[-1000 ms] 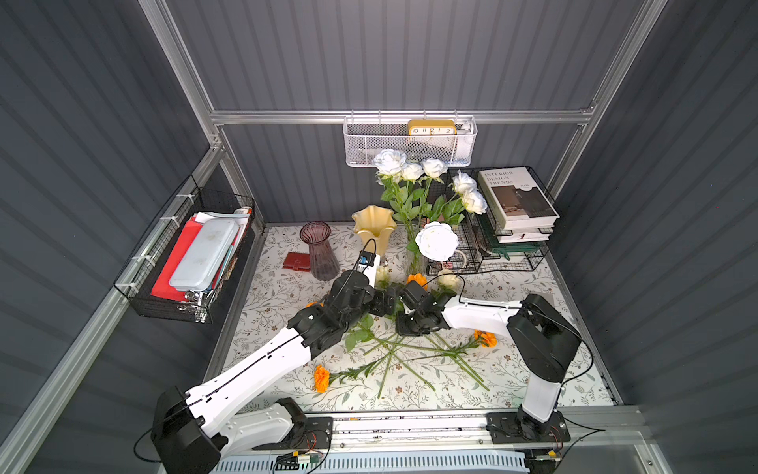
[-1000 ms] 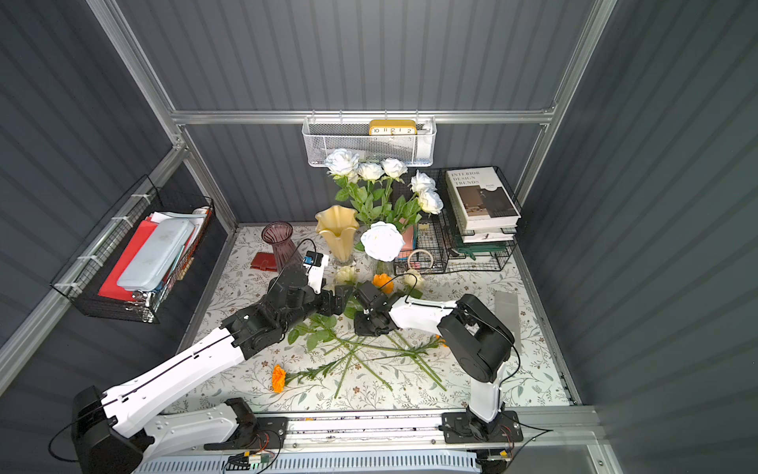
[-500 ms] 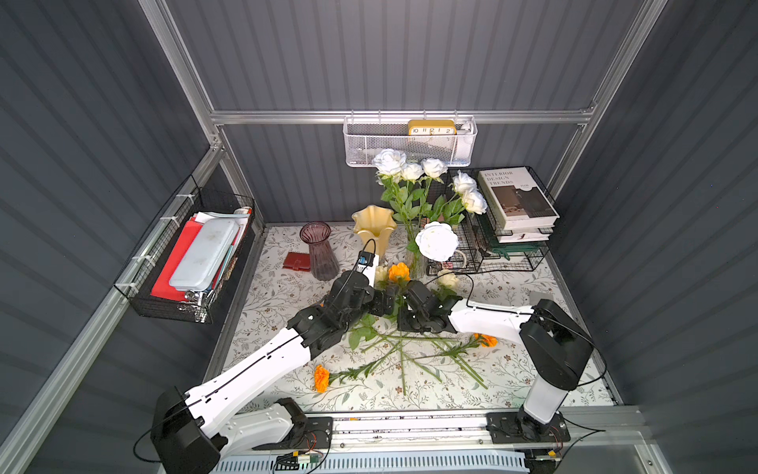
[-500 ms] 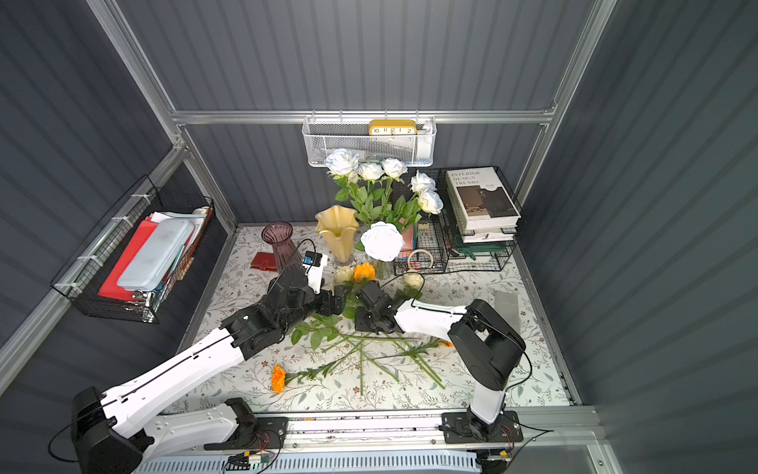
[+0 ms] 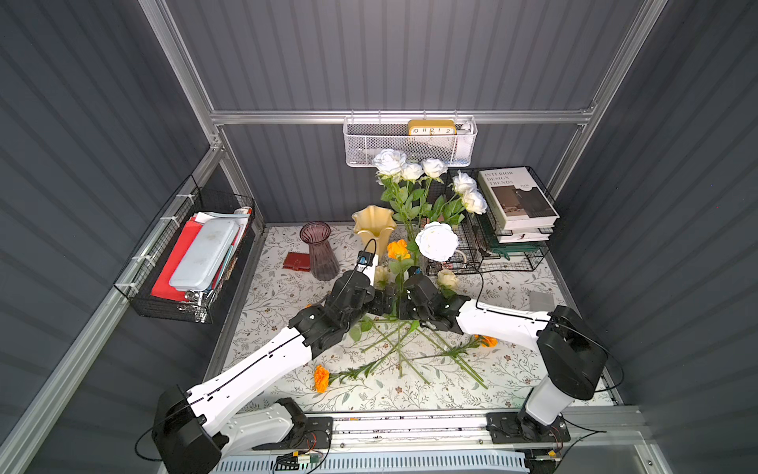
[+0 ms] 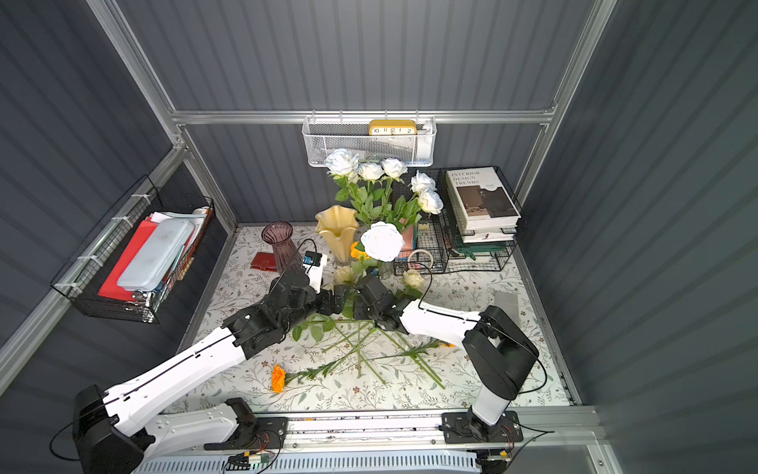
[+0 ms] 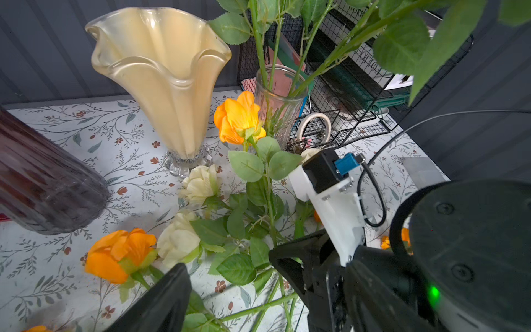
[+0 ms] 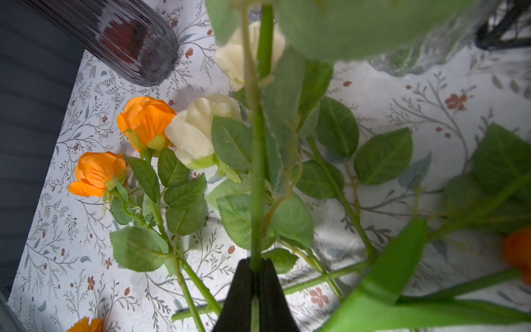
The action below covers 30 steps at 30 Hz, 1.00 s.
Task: Arrange the flowers in different vases according to their colors
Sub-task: Pick up the flower at the center of the board.
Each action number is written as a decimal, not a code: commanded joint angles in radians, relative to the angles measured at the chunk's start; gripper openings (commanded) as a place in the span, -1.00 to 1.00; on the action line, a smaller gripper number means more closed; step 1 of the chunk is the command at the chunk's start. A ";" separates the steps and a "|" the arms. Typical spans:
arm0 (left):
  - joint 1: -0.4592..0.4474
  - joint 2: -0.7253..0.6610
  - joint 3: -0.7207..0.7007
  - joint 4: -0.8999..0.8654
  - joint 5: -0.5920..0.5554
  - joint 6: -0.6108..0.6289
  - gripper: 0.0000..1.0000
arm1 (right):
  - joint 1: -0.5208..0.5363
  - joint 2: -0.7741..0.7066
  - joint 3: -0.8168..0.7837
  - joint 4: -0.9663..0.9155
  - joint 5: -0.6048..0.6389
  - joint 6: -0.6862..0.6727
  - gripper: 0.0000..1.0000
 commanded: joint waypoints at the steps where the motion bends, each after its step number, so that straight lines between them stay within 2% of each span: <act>1: 0.006 0.001 0.004 -0.025 -0.051 -0.030 0.75 | 0.004 0.031 0.032 0.059 0.010 -0.082 -1.00; 9: 0.020 0.021 -0.034 -0.026 -0.109 -0.165 0.73 | 0.003 0.038 0.062 0.126 0.041 -0.207 -1.00; 14: 0.020 0.006 -0.086 -0.008 -0.128 -0.253 0.69 | 0.005 0.003 0.014 0.213 0.055 -0.244 -1.00; 21: 0.019 0.041 -0.163 0.017 -0.116 -0.361 0.55 | 0.017 -0.007 0.013 0.203 0.030 -0.240 -1.00; 30: 0.019 0.090 -0.227 0.120 -0.094 -0.387 0.37 | 0.045 -0.080 -0.009 0.189 0.042 -0.235 -1.00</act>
